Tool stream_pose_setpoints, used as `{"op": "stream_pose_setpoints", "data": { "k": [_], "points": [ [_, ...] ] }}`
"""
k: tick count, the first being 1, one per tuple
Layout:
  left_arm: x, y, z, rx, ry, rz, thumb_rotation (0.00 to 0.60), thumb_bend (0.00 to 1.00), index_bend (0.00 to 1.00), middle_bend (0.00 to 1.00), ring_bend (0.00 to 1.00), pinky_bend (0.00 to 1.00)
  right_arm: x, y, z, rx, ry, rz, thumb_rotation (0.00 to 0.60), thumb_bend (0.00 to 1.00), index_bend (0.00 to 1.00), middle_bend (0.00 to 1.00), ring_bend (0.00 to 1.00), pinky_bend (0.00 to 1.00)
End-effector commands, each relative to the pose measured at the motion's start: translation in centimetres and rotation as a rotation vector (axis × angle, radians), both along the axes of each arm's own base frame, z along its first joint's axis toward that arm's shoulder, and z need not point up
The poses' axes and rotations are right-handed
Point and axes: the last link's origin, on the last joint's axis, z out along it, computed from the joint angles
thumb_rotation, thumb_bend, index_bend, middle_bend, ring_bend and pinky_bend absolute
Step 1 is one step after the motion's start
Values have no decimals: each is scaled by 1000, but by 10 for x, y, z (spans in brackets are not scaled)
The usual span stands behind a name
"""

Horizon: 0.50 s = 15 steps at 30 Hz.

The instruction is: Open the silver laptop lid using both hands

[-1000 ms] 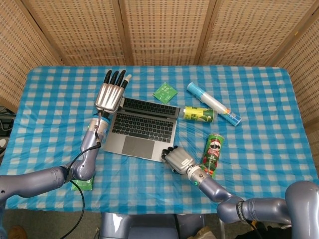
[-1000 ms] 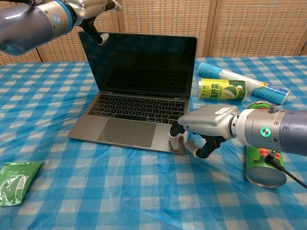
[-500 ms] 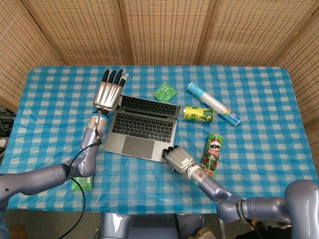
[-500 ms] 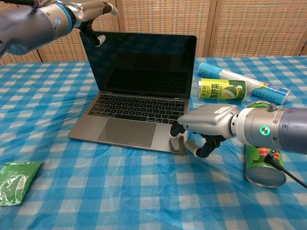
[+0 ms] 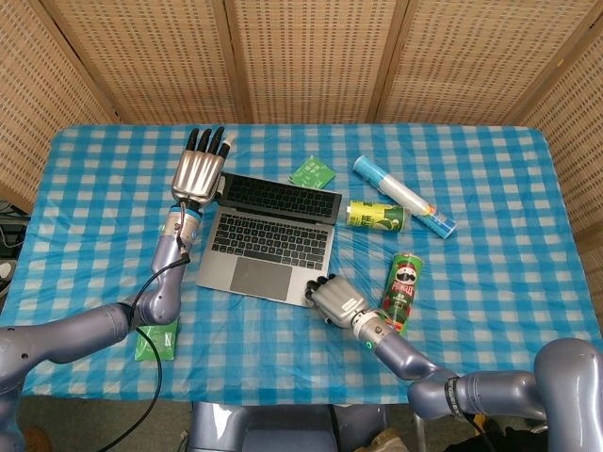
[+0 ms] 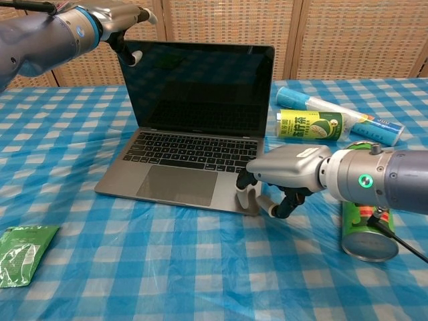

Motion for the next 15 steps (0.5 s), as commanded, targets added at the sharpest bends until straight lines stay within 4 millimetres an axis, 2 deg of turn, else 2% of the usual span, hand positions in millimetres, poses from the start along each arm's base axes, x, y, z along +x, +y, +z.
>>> {"op": "stream_pose_setpoints", "data": {
  "k": [1, 15],
  "points": [
    [1, 2, -4, -6, -16, 0, 600, 494, 0, 0, 0, 0, 1, 0, 0, -1, -4, -1, 600, 858, 397, 408, 249, 338],
    [0, 6, 1, 15, -30, -9, 600, 495, 0, 0, 0, 0, 0, 0, 5, -14, 3, -3, 600, 856, 398, 408, 249, 338]
  ]
}}
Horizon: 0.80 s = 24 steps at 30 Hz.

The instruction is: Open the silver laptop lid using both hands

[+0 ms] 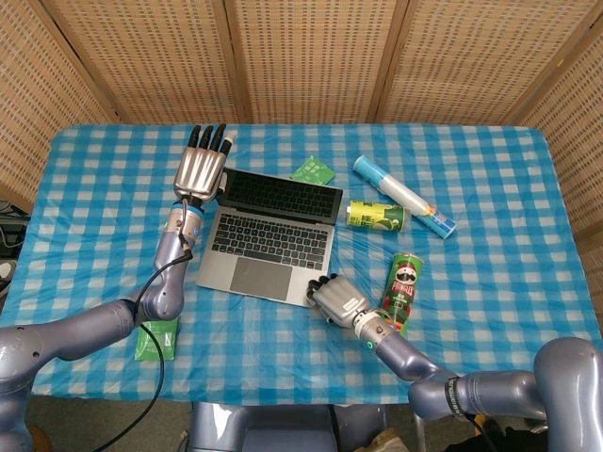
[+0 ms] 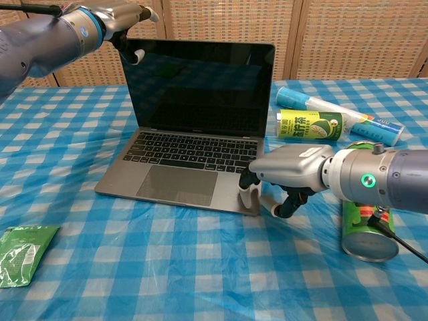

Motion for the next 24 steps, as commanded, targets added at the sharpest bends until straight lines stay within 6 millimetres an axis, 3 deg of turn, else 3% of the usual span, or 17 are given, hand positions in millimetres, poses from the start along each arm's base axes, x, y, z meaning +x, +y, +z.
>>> {"op": "stream_pose_setpoints", "data": {
  "k": [1, 8, 14, 19, 24],
  "points": [
    [0, -2, 3, 0, -13, -2, 600, 495, 0, 0, 0, 0, 1, 0, 2, -5, -4, 4, 600, 853, 398, 408, 249, 338],
    [4, -11, 14, -7, -31, -56, 600, 517, 0, 0, 0, 0, 9, 1, 7, -37, -44, 19, 600, 827, 398, 408, 249, 338],
    [3, -27, 40, 6, -55, -120, 600, 517, 0, 0, 0, 0, 22, 2, 24, -71, -135, 28, 600, 825, 398, 408, 249, 338],
    [-4, -45, 71, 34, -81, -148, 600, 516, 0, 0, 0, 0, 33, 2, 56, -134, -212, 61, 600, 819, 397, 408, 249, 338],
    [-19, -65, 101, 64, -94, -150, 600, 449, 0, 0, 0, 0, 25, 3, 96, -224, -266, 76, 600, 796, 398, 408, 249, 338]
  ]
}}
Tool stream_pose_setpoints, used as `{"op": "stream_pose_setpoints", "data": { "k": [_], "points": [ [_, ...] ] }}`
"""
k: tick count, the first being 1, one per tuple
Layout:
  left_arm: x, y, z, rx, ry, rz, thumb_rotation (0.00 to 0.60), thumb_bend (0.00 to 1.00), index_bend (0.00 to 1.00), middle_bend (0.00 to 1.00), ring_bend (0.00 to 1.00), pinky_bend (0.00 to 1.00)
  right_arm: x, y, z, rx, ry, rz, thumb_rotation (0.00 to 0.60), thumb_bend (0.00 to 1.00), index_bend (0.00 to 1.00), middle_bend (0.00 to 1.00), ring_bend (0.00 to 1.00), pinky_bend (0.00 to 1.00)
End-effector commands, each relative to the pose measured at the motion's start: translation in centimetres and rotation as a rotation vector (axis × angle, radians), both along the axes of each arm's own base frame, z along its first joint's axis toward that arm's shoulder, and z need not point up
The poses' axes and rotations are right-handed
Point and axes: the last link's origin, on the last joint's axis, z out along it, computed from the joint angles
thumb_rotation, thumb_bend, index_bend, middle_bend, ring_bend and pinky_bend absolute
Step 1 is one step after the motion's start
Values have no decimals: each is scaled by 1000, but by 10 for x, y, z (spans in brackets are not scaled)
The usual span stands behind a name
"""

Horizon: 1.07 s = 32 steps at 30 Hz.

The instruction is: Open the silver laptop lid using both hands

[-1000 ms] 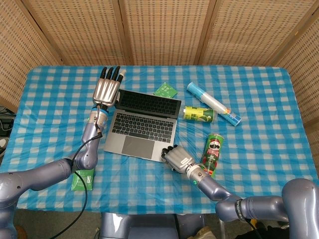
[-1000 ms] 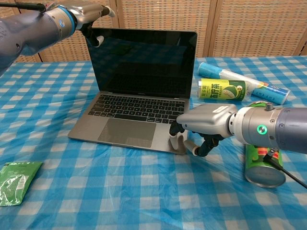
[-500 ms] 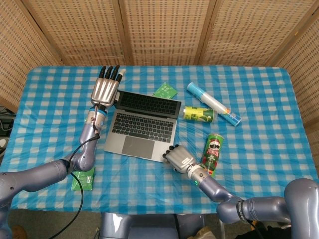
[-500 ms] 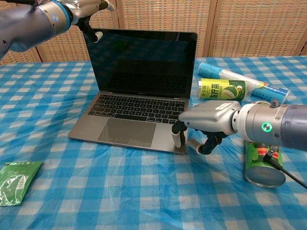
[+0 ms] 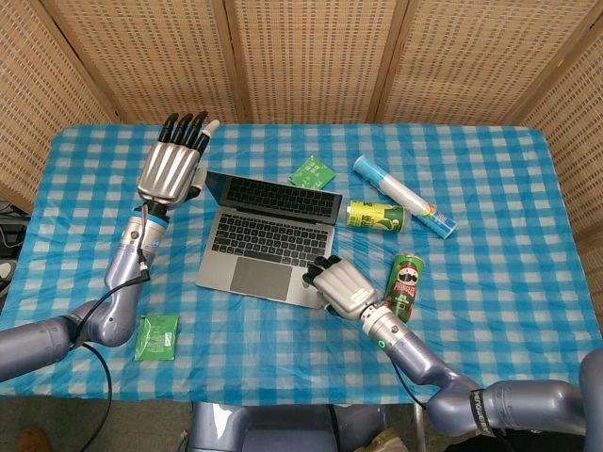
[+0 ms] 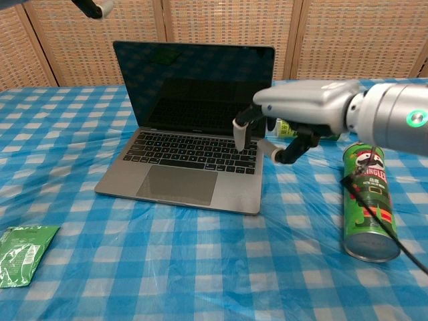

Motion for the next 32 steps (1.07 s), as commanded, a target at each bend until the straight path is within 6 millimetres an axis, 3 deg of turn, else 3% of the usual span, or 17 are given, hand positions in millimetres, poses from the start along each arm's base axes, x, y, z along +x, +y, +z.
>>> {"op": "stream_pose_setpoints", "data": {
  "k": [1, 7, 12, 13, 17, 20, 25, 32],
  "points": [
    [-19, -20, 28, 35, -23, 7, 600, 410, 0, 0, 0, 0, -10, 1, 34, -81, -51, 3, 600, 793, 398, 408, 249, 338],
    [-58, -50, 51, 76, -87, 67, 600, 24, 0, 0, 0, 0, -51, 4, 83, -217, -97, 5, 600, 769, 398, 407, 248, 337],
    [-96, -84, 61, 117, -158, 147, 600, 8, 0, 0, 0, 0, -98, 11, 115, -325, -131, 19, 600, 731, 389, 392, 245, 323],
    [-102, -91, 62, 121, -169, 161, 600, 8, 0, 0, 0, 0, -108, 13, 119, -344, -138, 21, 600, 664, 377, 370, 233, 285],
    [-133, -125, 58, 114, -174, 223, 600, 8, 0, 0, 0, 0, -148, 33, 135, -389, -240, -38, 600, 245, 256, 225, 100, 54],
    [-153, -160, 51, 103, -210, 263, 600, 8, 0, 0, 0, 0, -180, 49, 147, -452, -261, -93, 600, 21, 148, 91, 1, 0],
    [-185, -207, 38, 82, -233, 333, 600, 8, 0, 0, 0, 0, -210, 73, 159, -522, -222, -187, 600, 0, 77, 20, 0, 0],
    [-210, -251, 36, 69, -239, 346, 600, 9, 0, 0, 0, 0, -220, 101, 167, -571, -217, -248, 600, 0, 78, 0, 0, 0]
  ]
}}
